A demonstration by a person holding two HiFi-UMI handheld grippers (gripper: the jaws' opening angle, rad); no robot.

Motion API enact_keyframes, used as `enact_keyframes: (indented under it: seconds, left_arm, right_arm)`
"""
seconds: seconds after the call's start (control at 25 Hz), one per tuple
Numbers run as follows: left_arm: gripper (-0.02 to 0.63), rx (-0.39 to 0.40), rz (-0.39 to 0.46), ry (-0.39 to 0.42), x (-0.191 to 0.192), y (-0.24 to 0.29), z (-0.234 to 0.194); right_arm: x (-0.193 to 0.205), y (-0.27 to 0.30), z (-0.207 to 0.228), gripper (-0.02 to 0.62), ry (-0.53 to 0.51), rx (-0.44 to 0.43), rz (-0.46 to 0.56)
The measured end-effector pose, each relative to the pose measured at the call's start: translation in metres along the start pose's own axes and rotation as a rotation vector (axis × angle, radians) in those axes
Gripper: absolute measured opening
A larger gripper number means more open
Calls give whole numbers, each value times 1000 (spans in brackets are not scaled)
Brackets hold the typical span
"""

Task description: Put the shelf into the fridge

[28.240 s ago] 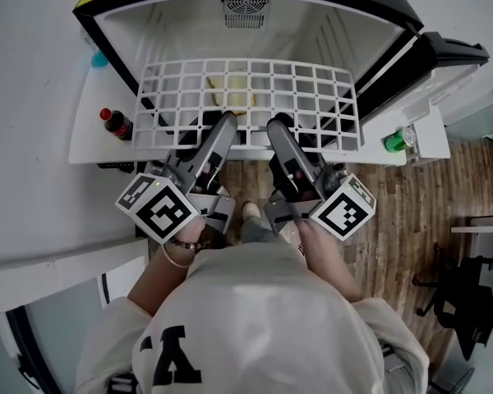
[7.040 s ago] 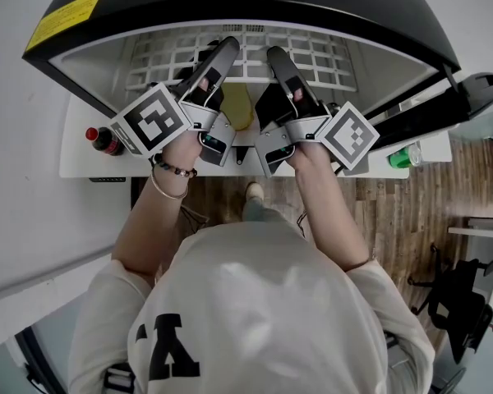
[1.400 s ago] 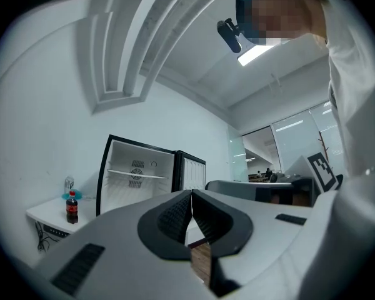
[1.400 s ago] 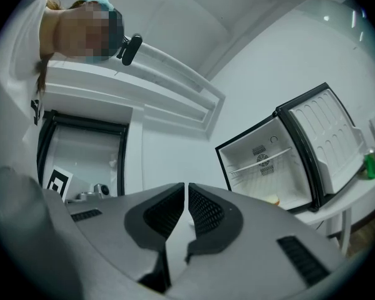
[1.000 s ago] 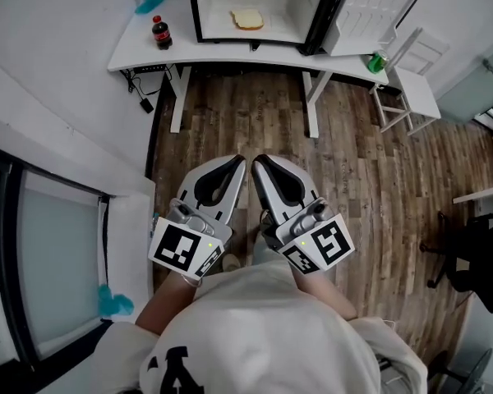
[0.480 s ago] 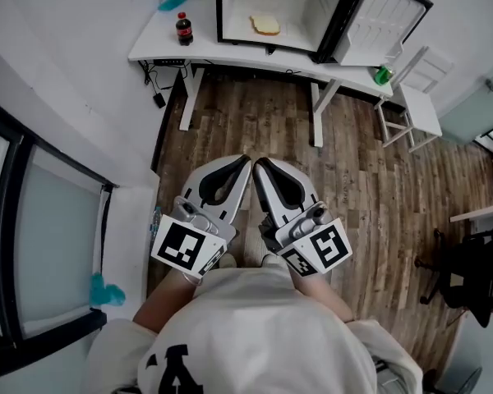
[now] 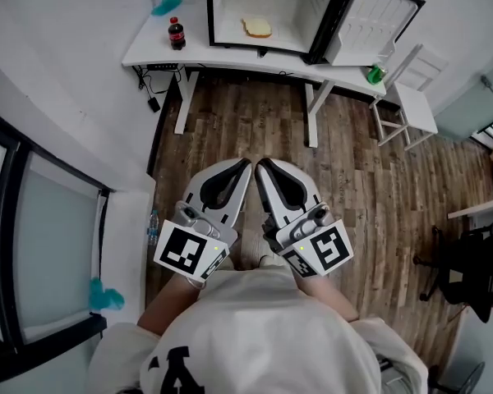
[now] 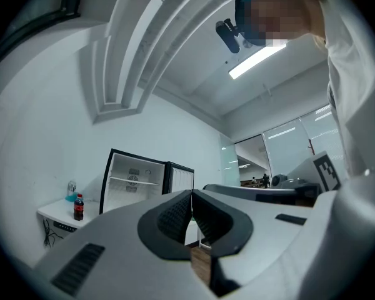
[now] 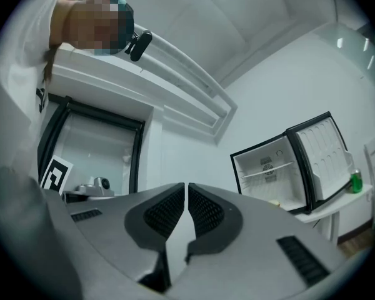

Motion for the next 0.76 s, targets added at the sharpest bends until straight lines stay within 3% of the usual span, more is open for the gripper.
enact_keyframes:
  seconds: [0.76]
  left_arm:
    - [7,32,-7,-8,1,-5,-8]
  right_arm:
    - [3,3,-9,38,-7,24,2]
Point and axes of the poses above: the fingertips, and each gripper's own axes: y forward along the fingers, z to its right, x out of its underside, the point moved 1 cm from there along -y, backward along the fingers, and after that the axes turned 4 degrees about -y, right-handed, at the moved point
